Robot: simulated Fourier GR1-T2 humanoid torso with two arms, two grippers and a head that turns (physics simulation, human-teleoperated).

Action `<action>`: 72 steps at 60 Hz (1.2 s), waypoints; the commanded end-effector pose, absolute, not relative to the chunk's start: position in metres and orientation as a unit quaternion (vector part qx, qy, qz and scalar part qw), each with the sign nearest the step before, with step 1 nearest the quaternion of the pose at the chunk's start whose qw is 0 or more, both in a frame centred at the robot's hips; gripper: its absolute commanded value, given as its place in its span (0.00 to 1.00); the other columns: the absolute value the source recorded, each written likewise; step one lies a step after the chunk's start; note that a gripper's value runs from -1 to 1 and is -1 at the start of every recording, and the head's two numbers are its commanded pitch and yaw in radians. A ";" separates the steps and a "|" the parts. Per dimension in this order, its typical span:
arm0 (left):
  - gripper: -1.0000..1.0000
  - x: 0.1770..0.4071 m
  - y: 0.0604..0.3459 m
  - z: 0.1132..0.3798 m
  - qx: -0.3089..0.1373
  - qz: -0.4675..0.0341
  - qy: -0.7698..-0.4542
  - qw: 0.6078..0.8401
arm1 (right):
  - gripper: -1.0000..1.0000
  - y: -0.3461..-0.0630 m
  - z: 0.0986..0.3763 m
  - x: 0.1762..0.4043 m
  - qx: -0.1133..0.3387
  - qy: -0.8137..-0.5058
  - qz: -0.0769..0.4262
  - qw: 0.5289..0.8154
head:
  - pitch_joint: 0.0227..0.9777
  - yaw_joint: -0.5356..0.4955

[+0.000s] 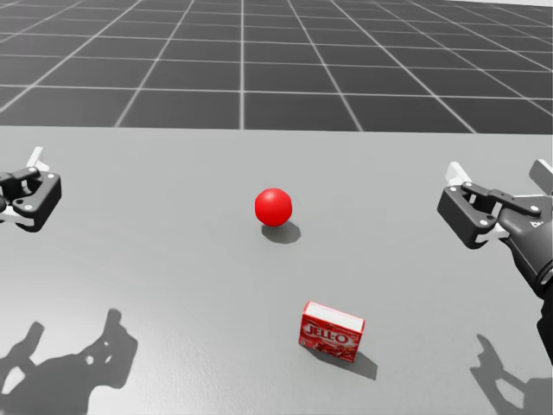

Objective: Watch the red light. When it turns green, pick up the object.

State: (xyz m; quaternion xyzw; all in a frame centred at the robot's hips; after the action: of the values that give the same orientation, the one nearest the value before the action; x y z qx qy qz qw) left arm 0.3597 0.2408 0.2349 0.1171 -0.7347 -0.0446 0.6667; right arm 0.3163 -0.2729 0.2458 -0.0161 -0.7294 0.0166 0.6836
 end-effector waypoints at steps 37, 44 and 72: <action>0.00 0.359 0.240 0.235 0.114 -0.044 -0.735 0.667 | 0.00 -0.274 0.247 0.315 -0.019 -0.732 0.019 0.681 | 0.63 0.44; 0.00 0.359 0.240 0.235 0.114 -0.044 -0.735 0.667 | 0.00 -0.274 0.247 0.315 -0.019 -0.732 0.019 0.681 | 0.63 0.44; 0.00 0.359 0.240 0.235 0.114 -0.044 -0.735 0.667 | 0.00 -0.274 0.246 0.316 -0.018 -0.731 0.019 0.682 | 0.72 0.41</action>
State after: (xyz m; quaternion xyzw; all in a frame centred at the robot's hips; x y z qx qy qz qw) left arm 0.3586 0.2398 0.2356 0.1140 -0.7349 -0.0442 0.6671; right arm 0.3154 -0.2737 0.2468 -0.0187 -0.7315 0.0191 0.6813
